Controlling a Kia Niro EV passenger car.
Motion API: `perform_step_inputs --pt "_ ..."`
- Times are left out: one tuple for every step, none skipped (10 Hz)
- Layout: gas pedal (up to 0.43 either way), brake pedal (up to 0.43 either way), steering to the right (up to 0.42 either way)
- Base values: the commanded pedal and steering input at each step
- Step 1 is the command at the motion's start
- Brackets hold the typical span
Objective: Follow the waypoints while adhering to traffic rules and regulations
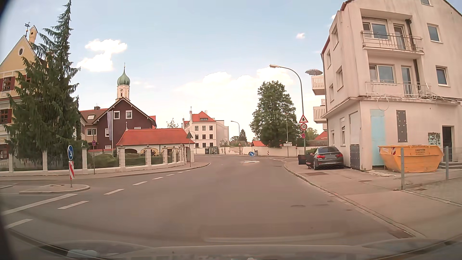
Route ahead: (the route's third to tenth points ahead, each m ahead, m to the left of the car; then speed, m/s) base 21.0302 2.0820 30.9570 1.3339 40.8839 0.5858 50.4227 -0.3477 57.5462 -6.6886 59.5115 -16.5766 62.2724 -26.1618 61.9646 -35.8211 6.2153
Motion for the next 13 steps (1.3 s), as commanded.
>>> perform_step_inputs --pt "0.0 0.073 0.007" --pt "0.0 0.055 0.008" --pt "0.0 0.024 0.008" --pt "0.0 0.024 0.007" --pt "0.0 0.024 0.008" --pt "0.0 0.024 0.008" --pt "0.0 0.024 0.008" --pt "0.0 0.024 0.008" --pt "0.0 0.018 0.007" --pt "0.0 0.024 0.008" --pt "0.008 0.024 0.008" --pt "0.028 0.024 0.008" --pt "0.028 0.024 0.008"
